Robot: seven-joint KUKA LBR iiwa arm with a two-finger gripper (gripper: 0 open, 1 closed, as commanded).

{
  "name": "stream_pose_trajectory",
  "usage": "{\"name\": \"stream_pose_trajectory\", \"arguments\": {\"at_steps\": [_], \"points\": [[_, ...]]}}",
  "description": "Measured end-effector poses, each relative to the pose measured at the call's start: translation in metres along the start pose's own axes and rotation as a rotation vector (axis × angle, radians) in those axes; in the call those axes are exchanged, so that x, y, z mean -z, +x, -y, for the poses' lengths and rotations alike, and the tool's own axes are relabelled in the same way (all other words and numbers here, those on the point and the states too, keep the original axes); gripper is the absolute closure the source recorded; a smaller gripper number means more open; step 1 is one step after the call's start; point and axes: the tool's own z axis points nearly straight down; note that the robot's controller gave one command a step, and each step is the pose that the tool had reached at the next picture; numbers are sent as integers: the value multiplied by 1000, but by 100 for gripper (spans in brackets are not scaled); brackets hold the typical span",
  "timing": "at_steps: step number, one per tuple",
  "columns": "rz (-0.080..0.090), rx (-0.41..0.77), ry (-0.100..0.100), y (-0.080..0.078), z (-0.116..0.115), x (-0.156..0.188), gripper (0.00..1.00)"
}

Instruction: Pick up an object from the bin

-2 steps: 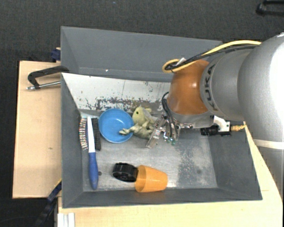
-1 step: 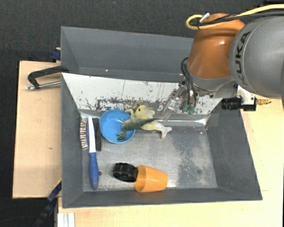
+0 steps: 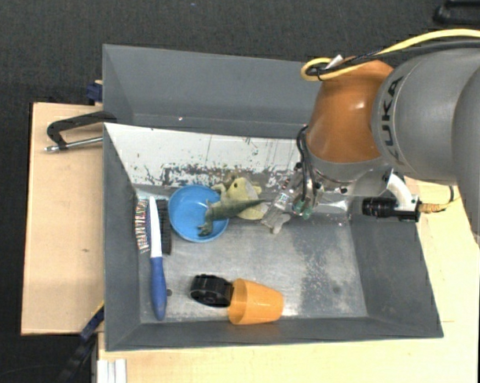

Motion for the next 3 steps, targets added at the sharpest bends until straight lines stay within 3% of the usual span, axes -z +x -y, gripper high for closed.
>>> {"name": "stream_pose_trajectory", "arguments": {"at_steps": [1,2,3], "points": [[10,-14,-6,0,-4,39,100],[7,-14,-3,0,-4,37,0],[0,186,2,-20,-6,-36,0]]}}
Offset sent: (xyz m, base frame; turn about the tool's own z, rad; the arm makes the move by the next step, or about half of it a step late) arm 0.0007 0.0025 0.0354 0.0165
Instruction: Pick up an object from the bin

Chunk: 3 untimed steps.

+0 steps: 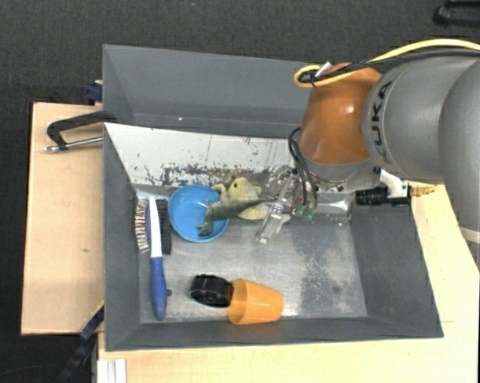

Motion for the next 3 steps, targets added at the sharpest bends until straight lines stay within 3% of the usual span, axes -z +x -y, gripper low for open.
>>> {"name": "stream_pose_trajectory", "arguments": {"at_steps": [1,2,3], "points": [[1,-228,-2,0,-7,-17,0],[2,-182,-1,-3,5,-36,0],[2,-151,-1,1,-5,-51,0]]}}
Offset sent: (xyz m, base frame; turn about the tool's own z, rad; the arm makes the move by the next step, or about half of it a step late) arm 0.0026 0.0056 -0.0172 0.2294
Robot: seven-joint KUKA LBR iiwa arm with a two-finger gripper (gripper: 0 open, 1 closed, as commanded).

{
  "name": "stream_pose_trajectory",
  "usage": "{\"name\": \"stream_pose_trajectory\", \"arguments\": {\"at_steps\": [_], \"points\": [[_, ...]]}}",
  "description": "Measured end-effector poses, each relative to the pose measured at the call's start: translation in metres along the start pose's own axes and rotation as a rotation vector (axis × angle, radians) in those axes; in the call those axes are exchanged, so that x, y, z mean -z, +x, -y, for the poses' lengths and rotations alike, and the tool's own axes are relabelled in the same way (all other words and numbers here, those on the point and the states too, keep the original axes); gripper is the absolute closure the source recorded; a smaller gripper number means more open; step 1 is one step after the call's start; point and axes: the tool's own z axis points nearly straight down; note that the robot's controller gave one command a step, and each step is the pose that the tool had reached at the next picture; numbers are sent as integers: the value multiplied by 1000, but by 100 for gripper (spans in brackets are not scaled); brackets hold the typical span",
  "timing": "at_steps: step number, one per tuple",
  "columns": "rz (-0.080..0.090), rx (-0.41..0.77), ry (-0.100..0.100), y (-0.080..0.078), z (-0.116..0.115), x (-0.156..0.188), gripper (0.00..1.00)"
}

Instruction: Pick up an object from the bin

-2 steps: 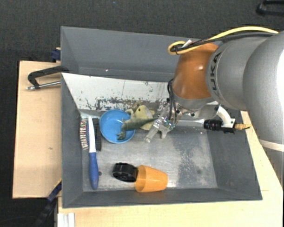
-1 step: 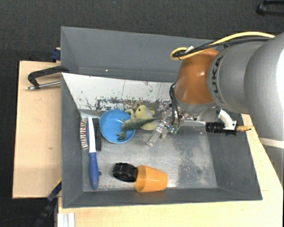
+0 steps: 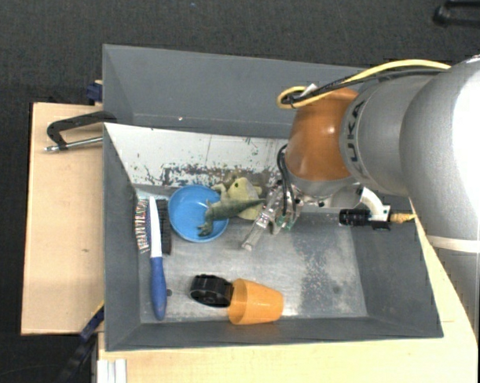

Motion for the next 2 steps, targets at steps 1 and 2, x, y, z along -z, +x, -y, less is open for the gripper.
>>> {"name": "stream_pose_trajectory", "arguments": {"at_steps": [1,2], "points": [[2,-1,-1,-1,0,1,100],[5,-2,-2,-4,4,8,100]]}}
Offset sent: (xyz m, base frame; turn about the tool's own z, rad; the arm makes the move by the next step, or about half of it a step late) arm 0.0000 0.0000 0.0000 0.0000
